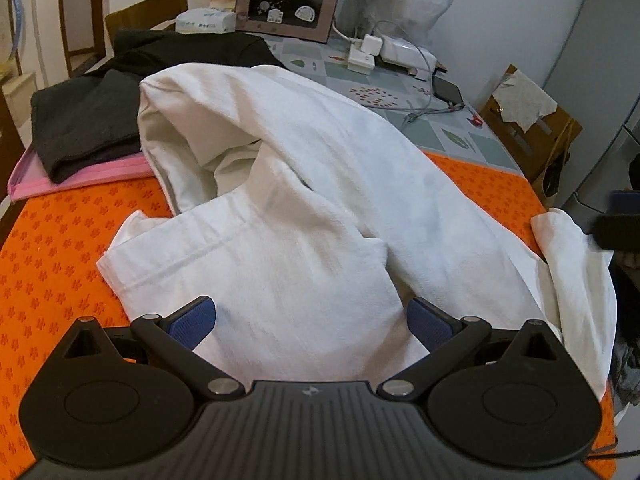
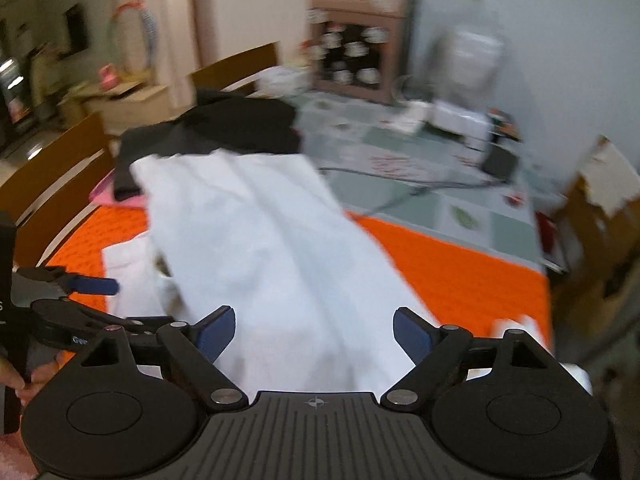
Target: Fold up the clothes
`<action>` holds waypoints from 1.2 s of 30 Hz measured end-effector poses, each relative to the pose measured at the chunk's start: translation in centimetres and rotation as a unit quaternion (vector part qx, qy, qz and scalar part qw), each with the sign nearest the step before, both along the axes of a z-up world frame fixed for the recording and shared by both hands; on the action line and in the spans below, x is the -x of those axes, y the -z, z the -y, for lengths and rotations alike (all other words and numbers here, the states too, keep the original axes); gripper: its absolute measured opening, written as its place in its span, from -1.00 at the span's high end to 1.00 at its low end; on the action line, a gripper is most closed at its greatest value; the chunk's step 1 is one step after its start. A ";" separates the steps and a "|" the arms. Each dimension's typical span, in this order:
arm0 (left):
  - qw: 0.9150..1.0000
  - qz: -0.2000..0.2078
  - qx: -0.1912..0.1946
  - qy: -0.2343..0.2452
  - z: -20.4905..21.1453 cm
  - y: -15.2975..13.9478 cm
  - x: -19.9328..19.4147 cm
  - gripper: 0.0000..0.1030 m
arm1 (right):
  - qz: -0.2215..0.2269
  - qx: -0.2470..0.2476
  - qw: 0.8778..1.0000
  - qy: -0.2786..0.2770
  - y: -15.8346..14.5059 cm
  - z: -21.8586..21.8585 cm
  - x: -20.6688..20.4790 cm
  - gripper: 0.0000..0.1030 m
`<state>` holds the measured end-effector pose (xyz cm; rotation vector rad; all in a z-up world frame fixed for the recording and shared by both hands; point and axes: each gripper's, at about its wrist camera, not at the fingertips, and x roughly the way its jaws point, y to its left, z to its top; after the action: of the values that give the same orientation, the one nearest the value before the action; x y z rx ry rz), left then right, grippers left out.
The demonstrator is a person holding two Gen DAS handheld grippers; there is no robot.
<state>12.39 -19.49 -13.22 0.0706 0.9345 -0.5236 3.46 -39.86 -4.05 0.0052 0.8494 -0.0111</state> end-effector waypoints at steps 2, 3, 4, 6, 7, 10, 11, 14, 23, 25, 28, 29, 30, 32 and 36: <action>1.000 -0.002 -0.004 -0.007 -0.5 0.1 0.1 -0.99 | -0.002 0.001 1.000 -0.028 0.9 -1.4 -1.5 -0.70; 1.000 -0.001 -0.008 -0.010 -0.8 0.1 0.2 -0.99 | -0.002 0.001 0.999 -0.043 1.3 -2.0 -2.3 -0.70; 1.000 0.001 -0.009 -0.012 -1.1 0.2 0.3 -0.99 | -0.004 0.000 0.998 -0.056 1.7 -2.6 -2.9 -0.70; 1.000 0.007 -0.010 -0.017 -1.9 0.0 0.5 -0.99 | -0.014 -0.001 0.997 -0.077 2.5 -3.7 -4.1 -0.70; 1.000 0.010 -0.009 -0.019 -2.3 -0.1 0.7 -0.99 | -0.019 0.001 0.996 -0.088 3.0 -4.3 -4.6 -0.70; 0.999 0.018 -0.015 -0.025 -3.3 -0.6 1.2 -0.92 | -0.032 0.009 0.992 -0.119 4.3 -5.6 -5.8 -0.70; 0.999 0.020 -0.018 -0.026 -3.6 -0.8 1.3 -0.91 | -0.036 0.014 0.991 -0.125 4.8 -6.0 -6.1 -0.70; 0.999 0.013 -0.015 -0.040 -5.0 -1.1 1.8 -0.81 | -0.047 0.030 0.988 -0.143 6.1 -6.9 -7.0 -0.70; 0.996 -0.055 0.007 -0.067 -7.3 0.8 1.1 -0.61 | -0.053 0.109 0.980 -0.156 9.0 -8.0 -7.6 -0.22; 0.996 -0.057 0.006 -0.066 -6.9 1.2 0.5 -0.67 | -0.048 0.104 0.984 -0.135 9.1 -7.4 -7.8 0.33; 0.996 -0.058 0.003 -0.061 -6.1 1.6 -0.2 0.00 | -0.019 0.085 0.992 -0.088 7.3 -5.6 -7.6 0.84; 0.997 -0.054 0.000 -0.055 -5.8 1.3 -0.2 0.23 | -0.009 0.079 0.994 -0.071 6.7 -5.0 -7.5 0.85; 0.997 -0.047 -0.001 -0.053 -5.7 1.0 -0.1 0.46 | 0.007 0.076 0.996 -0.053 5.7 -4.1 -7.3 0.85; 0.998 -0.028 0.000 -0.058 -5.9 0.0 -0.1 0.55 | 0.040 0.075 0.996 -0.017 3.4 -2.1 -6.9 0.86; 0.996 0.026 0.009 -0.084 -7.7 -3.1 -1.2 0.62 | 0.075 0.055 0.994 0.059 -0.9 3.2 -6.2 0.86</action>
<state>13.61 -11.83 -10.09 -0.0107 0.8766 -0.3731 9.71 -43.01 -3.16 -0.0477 0.6971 -0.1661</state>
